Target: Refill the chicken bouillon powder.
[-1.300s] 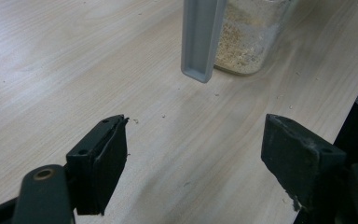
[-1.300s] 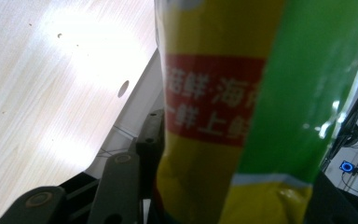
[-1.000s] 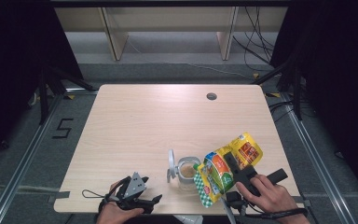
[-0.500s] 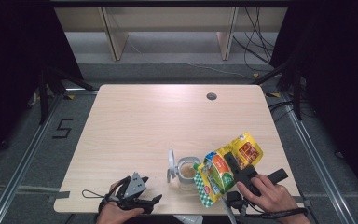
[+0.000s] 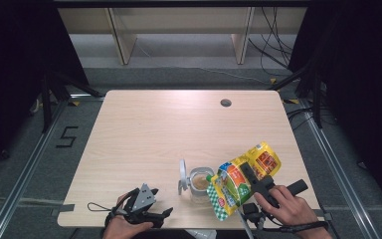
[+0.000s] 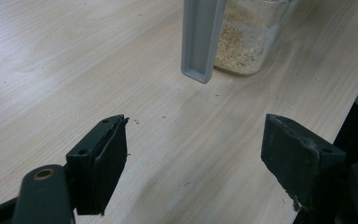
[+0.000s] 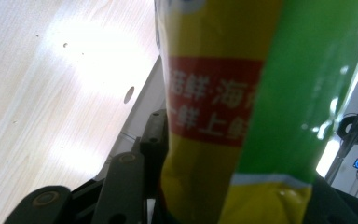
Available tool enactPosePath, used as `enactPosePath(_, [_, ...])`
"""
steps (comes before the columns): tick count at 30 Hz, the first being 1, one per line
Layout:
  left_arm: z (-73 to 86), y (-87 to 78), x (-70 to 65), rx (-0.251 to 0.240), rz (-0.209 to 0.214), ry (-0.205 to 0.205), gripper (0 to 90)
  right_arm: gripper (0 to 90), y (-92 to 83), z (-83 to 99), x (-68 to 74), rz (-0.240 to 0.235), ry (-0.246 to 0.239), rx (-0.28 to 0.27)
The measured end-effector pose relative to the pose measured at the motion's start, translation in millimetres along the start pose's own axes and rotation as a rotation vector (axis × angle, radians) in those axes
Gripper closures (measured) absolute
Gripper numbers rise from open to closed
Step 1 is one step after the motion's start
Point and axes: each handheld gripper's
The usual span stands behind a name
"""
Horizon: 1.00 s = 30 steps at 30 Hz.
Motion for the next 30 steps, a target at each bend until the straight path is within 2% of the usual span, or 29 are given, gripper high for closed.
enactPosePath(2, [0.2, 0.5, -0.4, -0.012, 0.008, -0.003, 22.3, 62.0, -0.6, 0.1, 1.6, -0.013, 0.03, 0.017])
enactPosePath(3, [0.2, 0.6, -1.2, -0.011, 0.008, -0.013, 22.3, 62.0, -0.4, 0.2, 1.2, -0.013, 0.027, 0.016])
enactPosePath(5, [0.0, 0.2, -0.1, -0.001, 0.0, -0.001, 22.3, 62.1, -0.9, 0.3, 0.5, -0.01, 0.021, 0.012])
enactPosePath(6, [0.3, 1.6, -1.1, -0.022, 0.01, -0.015, 22.3, 62.0, -0.2, 0.9, -1.8, -0.003, -0.004, 0.0])
enactPosePath(8, [0.4, 1.3, -0.9, -0.017, 0.008, -0.012, 22.3, 62.0, 0.3, 1.2, -2.6, -0.004, -0.002, -0.01])
enactPosePath(9, [0.2, 0.3, 0.1, -0.001, 0.001, 0.002, 22.3, 62.1, -0.2, 0.5, -1.5, -0.011, 0.031, -0.007])
enactPosePath(12, [0.4, 1.5, -1.1, -0.019, 0.009, -0.014, 22.3, 62.1, -0.8, 1.1, -0.8, -0.016, 0.028, 0.004])
enactPosePath(13, [0.3, 1.0, -0.6, -0.01, 0.009, -0.009, 22.3, 62.1, -1.8, 1.5, 3.2, -0.03, 0.081, 0.024])
enactPosePath(15, [0.3, 1.2, -1.4, -0.017, 0.013, -0.01, 22.3, 62.1, -0.2, 0.9, -2.6, -0.015, 0.001, -0.005])
enactPosePath(17, [0.3, 1.3, -0.7, -0.014, 0.008, -0.011, 22.3, 62.1, -0.5, 1.2, 0.6, -0.024, 0.047, 0.001])
enactPosePath(19, [0.3, 1.1, -0.8, -0.013, 0.01, -0.01, 22.3, 62.1, -0.6, 1.2, -0.6, -0.022, 0.029, 0.003])
enactPosePath(20, [0.4, 1.4, -1.2, -0.019, 0.011, -0.012, 22.3, 62.1, -1.6, 1.4, 2.6, -0.033, 0.068, 0.018])
enactPosePath(21, [0.3, 1.5, -1.1, -0.018, 0.009, -0.011, 22.3, 62.1, -0.8, 1.2, -0.6, -0.022, 0.022, 0.004])
enactPosePath(22, [0.3, 1.2, -0.6, -0.012, 0.008, -0.009, 22.3, 62.1, -0.8, 1.1, -0.4, -0.016, 0.022, 0.004])
enactPosePath(23, [0.1, 0.6, -0.9, -0.007, 0.009, -0.01, 22.3, 62.1, 0.0, 1.7, -1.5, -0.006, 0.0, -0.002])
enactPosePath(24, [0.1, 0.6, -0.8, -0.007, 0.009, -0.009, 22.3, 62.1, -1.1, 1.1, -0.7, -0.018, 0.024, 0.008])
enactPosePath(26, [0.4, 1.7, -1.3, -0.023, 0.011, -0.016, 22.3, 62.1, -1.4, 1.3, -0.7, -0.015, 0.023, 0.007])
enactPosePath(29, [0.1, 0.8, -1.3, -0.01, 0.012, -0.012, 22.3, 62.1, -1.4, 1.4, -1.0, -0.011, 0.02, 0.009])
enactPosePath(30, [0.3, 0.7, 0.1, -0.003, 0.002, 0.004, 22.3, 62.1, -1.7, 1.3, -0.7, -0.012, 0.021, 0.012])
Point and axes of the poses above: each handheld gripper's, and its own axes: y roughly forward along the jaws, z roughly out of its underside, x roughly to its left, and after that the axes turned 7 degrees about x, right-handed
